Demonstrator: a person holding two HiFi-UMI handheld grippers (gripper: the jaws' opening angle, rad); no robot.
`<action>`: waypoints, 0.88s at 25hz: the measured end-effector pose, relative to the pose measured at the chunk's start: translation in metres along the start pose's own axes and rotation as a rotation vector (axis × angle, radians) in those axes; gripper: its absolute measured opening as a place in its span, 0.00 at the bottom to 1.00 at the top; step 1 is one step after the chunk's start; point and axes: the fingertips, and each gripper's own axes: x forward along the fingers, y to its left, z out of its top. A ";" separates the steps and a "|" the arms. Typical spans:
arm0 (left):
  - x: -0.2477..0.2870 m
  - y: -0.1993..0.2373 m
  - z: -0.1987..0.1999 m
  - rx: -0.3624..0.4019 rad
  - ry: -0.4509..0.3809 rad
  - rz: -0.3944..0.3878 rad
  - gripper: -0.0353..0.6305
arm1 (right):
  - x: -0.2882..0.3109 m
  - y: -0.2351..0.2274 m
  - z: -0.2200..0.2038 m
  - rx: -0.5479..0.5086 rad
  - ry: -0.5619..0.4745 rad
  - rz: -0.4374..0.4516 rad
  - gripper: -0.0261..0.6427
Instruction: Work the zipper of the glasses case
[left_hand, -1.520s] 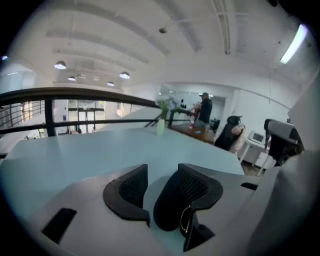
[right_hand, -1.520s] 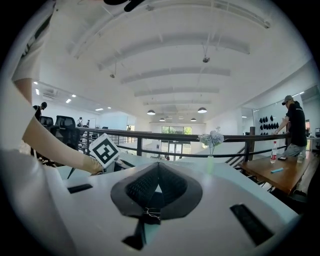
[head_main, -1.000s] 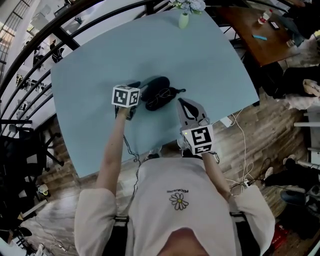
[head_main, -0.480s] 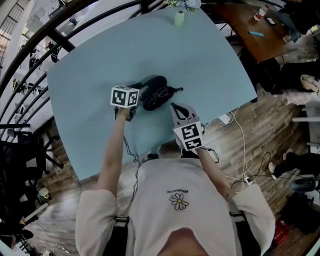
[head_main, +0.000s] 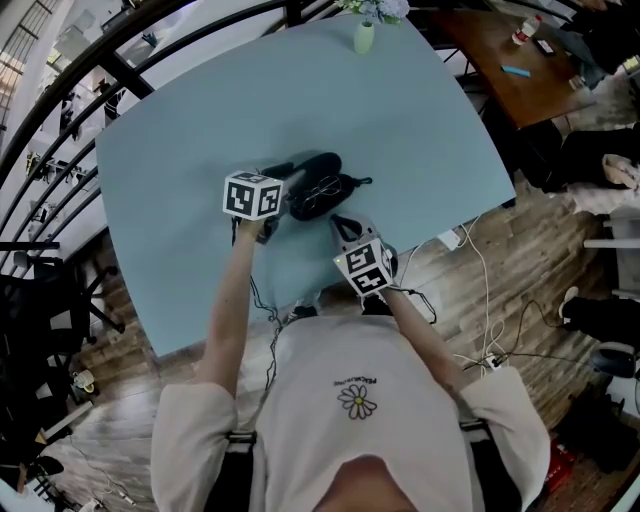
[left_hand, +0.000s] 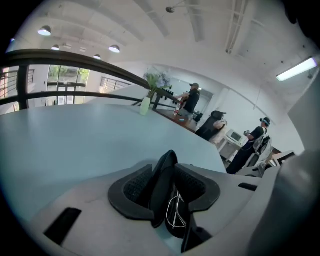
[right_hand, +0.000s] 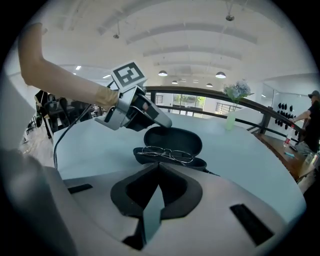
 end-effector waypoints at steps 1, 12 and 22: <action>-0.003 -0.005 0.001 0.009 -0.008 -0.005 0.28 | 0.003 0.001 -0.001 0.001 0.005 0.002 0.05; -0.024 -0.084 -0.022 0.044 -0.007 -0.157 0.26 | 0.003 0.001 -0.009 0.036 0.022 -0.005 0.05; -0.009 -0.111 -0.071 0.008 0.072 -0.177 0.25 | -0.022 -0.055 0.026 0.026 -0.116 -0.039 0.05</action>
